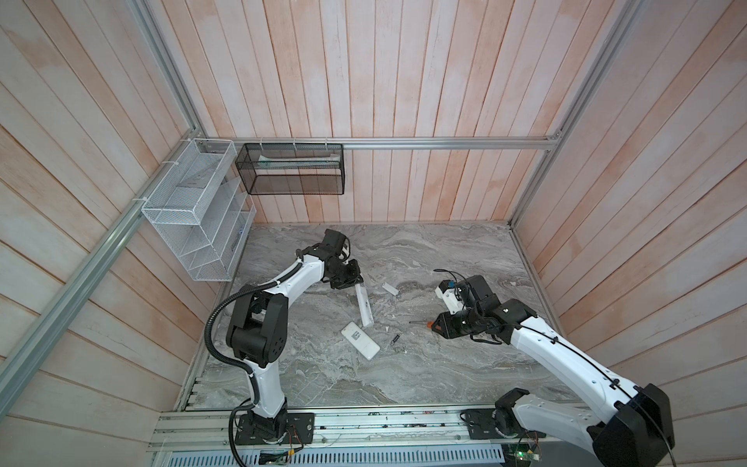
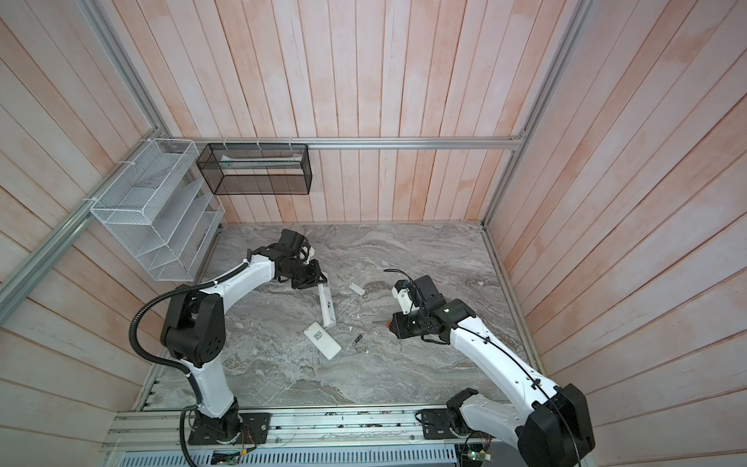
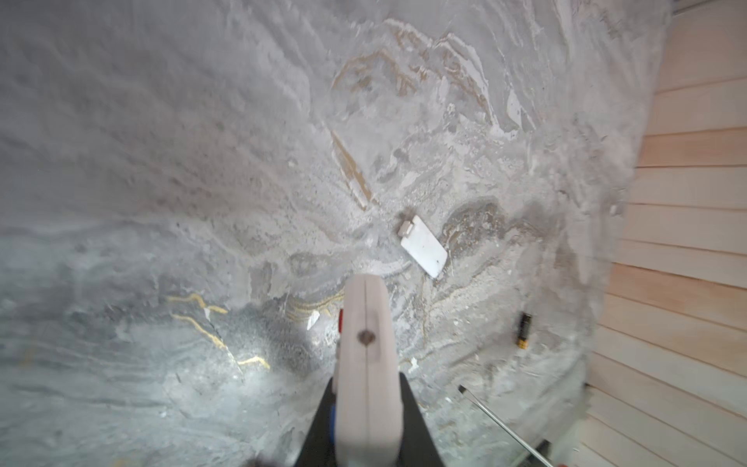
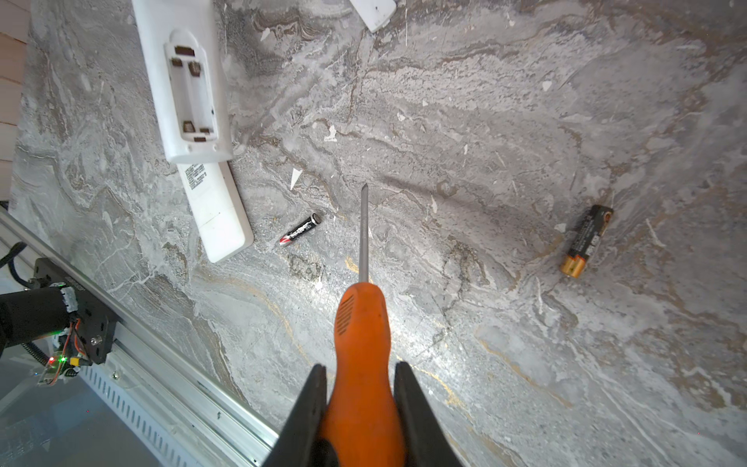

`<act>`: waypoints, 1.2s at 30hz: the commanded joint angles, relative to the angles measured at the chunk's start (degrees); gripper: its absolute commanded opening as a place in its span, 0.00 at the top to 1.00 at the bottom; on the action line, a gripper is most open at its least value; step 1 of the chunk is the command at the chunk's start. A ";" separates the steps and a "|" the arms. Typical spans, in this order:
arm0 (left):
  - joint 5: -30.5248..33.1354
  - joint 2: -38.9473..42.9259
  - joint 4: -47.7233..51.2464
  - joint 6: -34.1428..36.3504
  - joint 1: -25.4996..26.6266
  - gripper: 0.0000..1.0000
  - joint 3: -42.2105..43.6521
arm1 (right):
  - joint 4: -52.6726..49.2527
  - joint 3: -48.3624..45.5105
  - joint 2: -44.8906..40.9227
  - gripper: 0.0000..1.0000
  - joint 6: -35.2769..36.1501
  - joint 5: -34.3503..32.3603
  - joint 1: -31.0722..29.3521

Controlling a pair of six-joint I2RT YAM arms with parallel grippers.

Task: Unload the batteries from the remote control
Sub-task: 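Lower the emptied long remote onto the table and open the left gripper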

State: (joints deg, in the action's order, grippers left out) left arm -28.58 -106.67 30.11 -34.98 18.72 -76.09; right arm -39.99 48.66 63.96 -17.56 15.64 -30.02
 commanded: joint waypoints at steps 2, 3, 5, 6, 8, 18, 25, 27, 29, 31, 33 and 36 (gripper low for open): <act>-14.13 0.59 -22.55 -11.19 -1.86 1.00 8.43 | 2.37 0.29 -2.02 1.00 -1.73 1.59 0.99; -14.41 0.19 -23.52 -11.25 -2.12 1.00 8.90 | 2.51 0.21 -2.30 1.00 -1.99 1.63 1.22; -15.07 -1.17 -25.43 -11.35 -2.43 1.00 9.36 | 2.88 0.11 -2.94 1.00 -2.56 1.68 1.55; -15.59 -1.94 -26.74 -11.86 -2.53 1.00 9.65 | 2.90 0.11 -3.13 1.00 -2.73 1.82 1.61; -16.82 -3.37 -30.15 -13.72 -2.71 1.00 10.42 | 2.99 0.20 -3.47 1.00 -3.30 2.07 1.85; -18.01 -9.63 -33.22 -14.58 -2.79 0.95 8.14 | 4.49 -0.54 -4.89 1.00 -5.86 2.57 2.33; -17.20 -11.52 -30.55 -13.62 -2.86 0.65 6.40 | 5.92 -0.69 -3.75 1.00 -6.21 2.73 3.42; -17.15 -11.58 -30.39 -13.63 -2.90 0.56 6.22 | 6.94 -0.46 -3.12 1.00 -6.64 2.98 3.98; -17.06 -11.56 -29.88 -13.40 -2.98 0.50 5.95 | 8.41 0.00 -2.22 1.00 -7.41 2.98 4.56; -16.98 -11.54 -29.28 -13.19 -3.10 0.43 5.87 | 9.92 0.61 -1.19 1.00 -8.32 2.76 5.09; -17.02 -11.27 -28.75 -13.03 -3.26 0.33 5.94 | 11.48 1.30 -0.21 1.00 -9.34 2.18 5.60; -16.06 -10.29 -26.84 -12.34 -3.42 0.07 5.94 | 13.97 2.21 1.11 1.00 -11.51 -0.11 6.70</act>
State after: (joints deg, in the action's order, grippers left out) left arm -45.39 -117.45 1.04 -48.82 15.73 -69.17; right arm -30.63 48.69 64.36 -26.55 17.45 -24.25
